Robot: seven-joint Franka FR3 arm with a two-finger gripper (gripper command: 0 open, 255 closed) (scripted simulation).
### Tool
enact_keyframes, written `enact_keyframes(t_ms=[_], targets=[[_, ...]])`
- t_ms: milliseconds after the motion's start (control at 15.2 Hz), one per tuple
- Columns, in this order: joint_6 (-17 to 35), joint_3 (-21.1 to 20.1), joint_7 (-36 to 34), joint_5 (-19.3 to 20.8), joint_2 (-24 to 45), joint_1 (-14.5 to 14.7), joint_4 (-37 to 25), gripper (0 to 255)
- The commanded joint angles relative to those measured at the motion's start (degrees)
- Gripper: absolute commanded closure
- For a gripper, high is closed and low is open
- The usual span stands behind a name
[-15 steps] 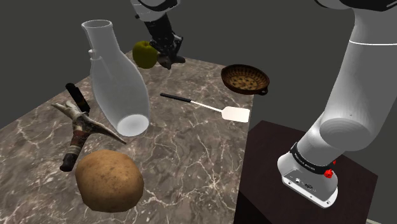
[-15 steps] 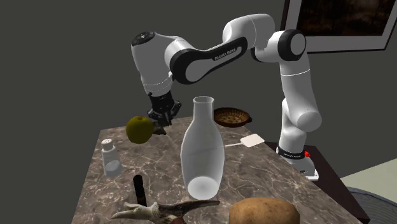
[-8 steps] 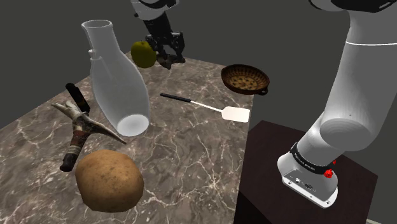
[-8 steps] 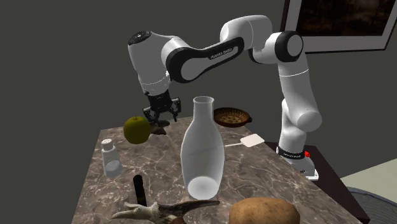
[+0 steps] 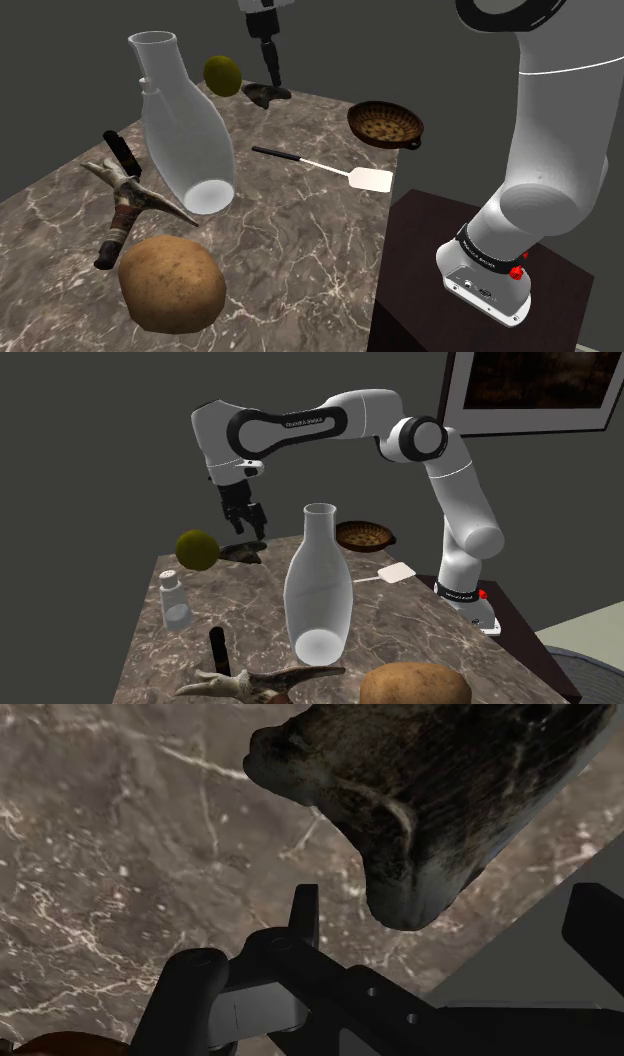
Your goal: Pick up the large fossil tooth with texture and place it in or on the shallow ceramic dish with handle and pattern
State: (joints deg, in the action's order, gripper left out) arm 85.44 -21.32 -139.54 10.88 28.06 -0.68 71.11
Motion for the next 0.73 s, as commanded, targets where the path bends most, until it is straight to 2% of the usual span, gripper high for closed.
enact_keyframes(t_ms=[0,330,660], targets=[[2.02,0.25,-1.71,-0.82,-0.66,-0.63,2.46,0],[6.1,0.26,-1.79,-1.08,-1.82,-1.38,7.7,0],[6.1,0.26,-1.79,-1.08,-1.82,-1.38,7.7,0]])
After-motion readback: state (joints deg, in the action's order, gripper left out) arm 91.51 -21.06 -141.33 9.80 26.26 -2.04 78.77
